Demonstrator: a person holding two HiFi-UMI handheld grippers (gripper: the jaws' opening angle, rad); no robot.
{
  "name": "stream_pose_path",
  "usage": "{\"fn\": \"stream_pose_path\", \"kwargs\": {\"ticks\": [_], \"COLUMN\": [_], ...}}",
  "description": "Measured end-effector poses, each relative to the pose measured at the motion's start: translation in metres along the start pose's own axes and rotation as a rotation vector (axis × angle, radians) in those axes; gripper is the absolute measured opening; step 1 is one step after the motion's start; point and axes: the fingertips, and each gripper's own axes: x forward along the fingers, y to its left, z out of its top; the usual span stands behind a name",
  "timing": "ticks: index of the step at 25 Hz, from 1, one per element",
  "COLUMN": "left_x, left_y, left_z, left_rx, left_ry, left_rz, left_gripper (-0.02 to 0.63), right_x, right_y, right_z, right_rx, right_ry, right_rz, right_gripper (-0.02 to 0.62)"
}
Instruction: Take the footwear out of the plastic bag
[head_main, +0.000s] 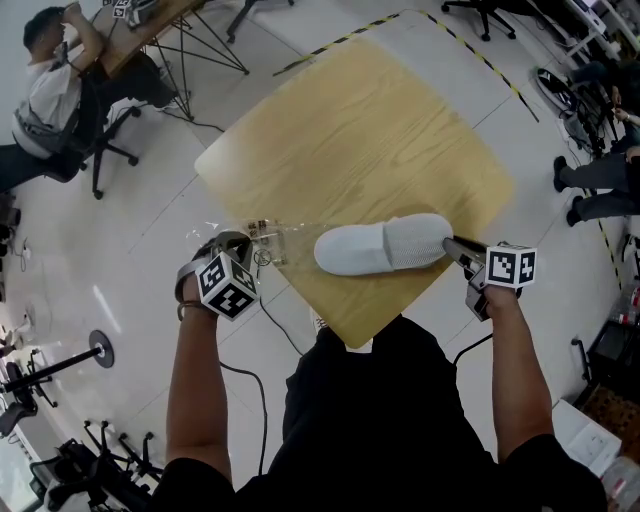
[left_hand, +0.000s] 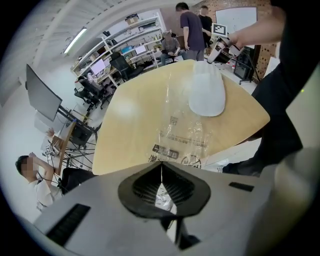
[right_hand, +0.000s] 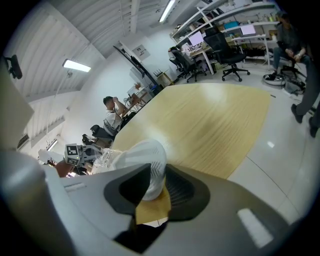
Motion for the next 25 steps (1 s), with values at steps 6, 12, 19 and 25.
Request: {"fn": "stream_pose_path", "kwargs": {"ticks": [6, 12, 19, 25], "left_x": [-0.007, -0.014, -0.023, -0.018], "left_y": [0.022, 0.035, 0.046, 0.048], "left_z": [-0.01, -0.008, 0.03, 0.101], "left_rx": [-0.027, -0.059, -0.117, -0.068], "left_ry": [0.018, 0.007, -0.096, -0.193], "left_rz": [0.057, 0.108, 0.156, 0.135], "left_gripper": [0.009, 0.009, 0.009, 0.009], "right_x": [-0.002, -0.002, 0.0, 0.01], "right_y": [-0.002, -0.003, 0.001, 0.014], "right_z": [-0.001, -0.003, -0.009, -0.016], "right_rx": [0.007, 0.016, 0.037, 0.075], "right_ry": [-0.002, -0.004, -0.006, -0.021], "right_rz": [-0.007, -0.008, 0.007, 0.021], "right_gripper": [0.095, 0.095, 0.095, 0.092]}}
